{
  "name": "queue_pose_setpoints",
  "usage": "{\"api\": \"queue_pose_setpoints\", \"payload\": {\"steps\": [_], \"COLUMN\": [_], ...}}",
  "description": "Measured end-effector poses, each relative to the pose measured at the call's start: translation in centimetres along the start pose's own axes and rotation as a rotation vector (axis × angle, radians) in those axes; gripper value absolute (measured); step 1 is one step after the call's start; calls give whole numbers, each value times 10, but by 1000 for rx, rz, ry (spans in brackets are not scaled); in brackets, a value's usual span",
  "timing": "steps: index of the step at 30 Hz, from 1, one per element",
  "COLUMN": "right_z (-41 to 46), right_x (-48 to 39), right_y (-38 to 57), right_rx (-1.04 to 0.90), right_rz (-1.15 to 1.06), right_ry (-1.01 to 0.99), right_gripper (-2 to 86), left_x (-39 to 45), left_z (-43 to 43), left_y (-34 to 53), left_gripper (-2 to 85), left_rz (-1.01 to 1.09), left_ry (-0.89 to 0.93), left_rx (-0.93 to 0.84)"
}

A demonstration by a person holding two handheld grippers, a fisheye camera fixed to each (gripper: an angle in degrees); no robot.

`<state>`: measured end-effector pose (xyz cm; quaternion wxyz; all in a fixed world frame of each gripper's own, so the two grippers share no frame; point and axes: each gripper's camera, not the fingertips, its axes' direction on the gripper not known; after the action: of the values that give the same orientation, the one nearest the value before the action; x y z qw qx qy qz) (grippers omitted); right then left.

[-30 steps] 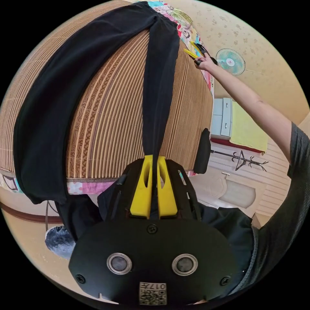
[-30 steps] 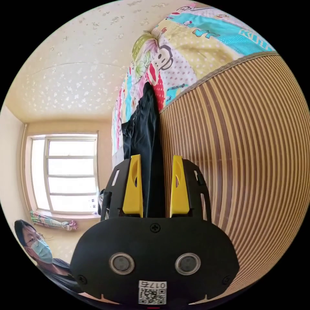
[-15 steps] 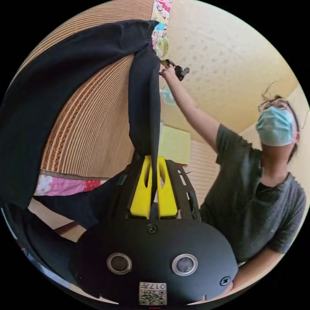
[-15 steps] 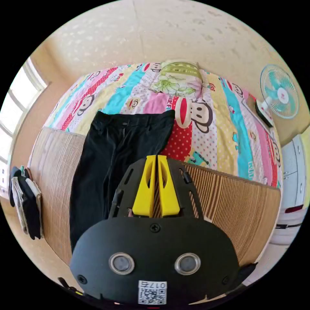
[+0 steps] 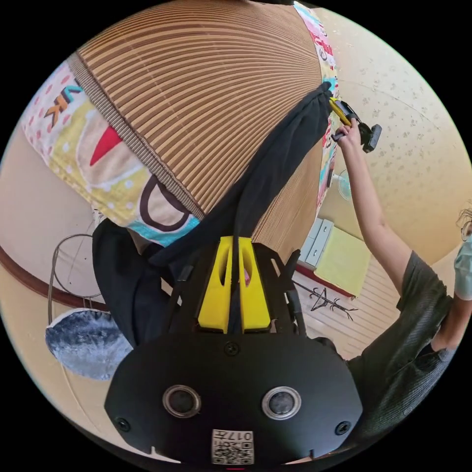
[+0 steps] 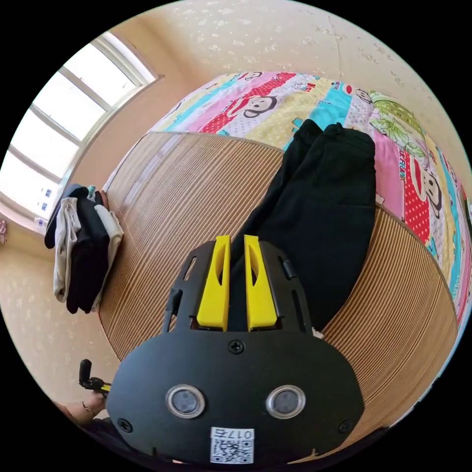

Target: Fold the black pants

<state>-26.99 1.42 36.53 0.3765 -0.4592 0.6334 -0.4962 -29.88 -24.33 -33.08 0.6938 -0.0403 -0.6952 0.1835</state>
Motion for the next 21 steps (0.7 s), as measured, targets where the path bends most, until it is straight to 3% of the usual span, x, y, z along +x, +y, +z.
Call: {"api": "queue_pose_setpoints", "payload": {"steps": [4, 9, 12, 14, 15, 17, 18, 19, 21], "right_z": [0, 5, 7, 11, 15, 21, 24, 26, 31], "right_x": [-2, 17, 12, 8, 7, 5, 1, -2, -11], "right_y": [121, 296, 361, 387, 401, 416, 422, 424, 427], "right_rx": [-140, -222, -140, -33, 63, 175, 160, 114, -50], "right_rz": [-39, 298, 459, 527, 564, 564, 560, 568, 545], "right_ry": [-86, -432, -668, -897, -1059, -1223, -1199, -1134, -900], "right_gripper": [71, 121, 147, 148, 135, 98, 64, 58, 44], "left_x": [32, 72, 106, 106, 102, 80, 73, 57, 39], "left_z": [-1, 15, 7, -5, -3, 12, 15, 19, 21], "left_y": [-11, -23, -16, -12, -11, -6, -5, -5, -7], "left_gripper": [-7, -8, -8, -9, -9, -9, -9, -8, -6], "left_rz": [109, 243, 450, 453, 432, 337, 307, 243, 160], "left_ry": [-143, -252, 138, 545, 578, 371, 284, 145, 77], "left_rx": [-116, -339, -413, -374, -375, -408, -406, -376, -339]}}
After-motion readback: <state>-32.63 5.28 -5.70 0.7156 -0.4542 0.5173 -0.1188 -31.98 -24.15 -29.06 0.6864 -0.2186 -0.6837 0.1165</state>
